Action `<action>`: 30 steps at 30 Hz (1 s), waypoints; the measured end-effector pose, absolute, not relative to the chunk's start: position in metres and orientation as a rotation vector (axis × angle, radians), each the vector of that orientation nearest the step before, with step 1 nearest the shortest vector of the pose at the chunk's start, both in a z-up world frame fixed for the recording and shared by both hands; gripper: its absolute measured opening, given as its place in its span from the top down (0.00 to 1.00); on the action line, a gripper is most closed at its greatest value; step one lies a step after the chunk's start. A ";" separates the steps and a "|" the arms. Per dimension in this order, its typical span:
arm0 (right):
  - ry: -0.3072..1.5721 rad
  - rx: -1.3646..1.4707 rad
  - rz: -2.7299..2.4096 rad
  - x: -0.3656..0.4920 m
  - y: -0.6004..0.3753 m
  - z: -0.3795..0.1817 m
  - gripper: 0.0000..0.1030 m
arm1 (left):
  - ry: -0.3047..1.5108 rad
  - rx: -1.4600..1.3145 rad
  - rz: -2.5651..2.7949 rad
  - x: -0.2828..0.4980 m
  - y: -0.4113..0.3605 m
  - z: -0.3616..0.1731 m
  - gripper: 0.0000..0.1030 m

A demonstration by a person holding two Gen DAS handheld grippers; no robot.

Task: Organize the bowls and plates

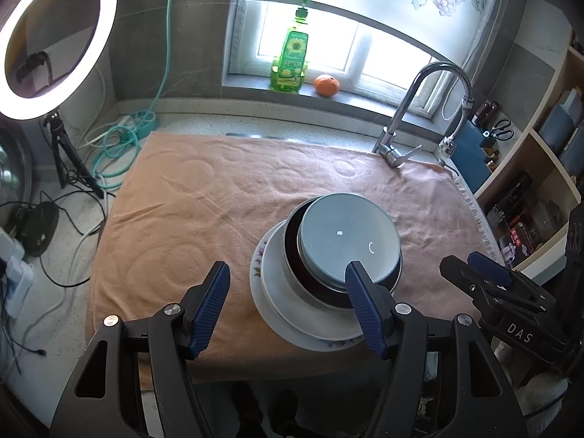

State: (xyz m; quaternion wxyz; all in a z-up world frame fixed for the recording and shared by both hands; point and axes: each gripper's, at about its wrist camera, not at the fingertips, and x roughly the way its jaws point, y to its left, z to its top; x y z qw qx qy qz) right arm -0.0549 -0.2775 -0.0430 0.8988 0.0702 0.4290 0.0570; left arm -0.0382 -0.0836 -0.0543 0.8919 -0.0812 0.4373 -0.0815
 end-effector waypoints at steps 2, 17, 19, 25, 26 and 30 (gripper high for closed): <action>0.886 0.145 0.119 -0.053 -0.277 -0.043 0.33 | 0.909 -0.170 -0.174 -0.037 -0.083 -0.055 0.37; 0.889 0.149 0.126 -0.051 -0.273 -0.042 0.32 | 0.898 -0.156 -0.178 -0.037 -0.085 -0.050 0.37; 0.890 0.151 0.128 -0.051 -0.273 -0.043 0.32 | 0.898 -0.155 -0.178 -0.038 -0.086 -0.050 0.37; 0.893 0.152 0.127 -0.053 -0.274 -0.043 0.32 | 0.896 -0.147 -0.174 -0.040 -0.087 -0.049 0.37; 0.893 0.151 0.125 -0.054 -0.274 -0.043 0.32 | 0.894 -0.146 -0.170 -0.040 -0.087 -0.048 0.37; 0.896 0.152 0.120 -0.056 -0.275 -0.044 0.31 | 0.897 -0.136 -0.156 -0.041 -0.086 -0.049 0.37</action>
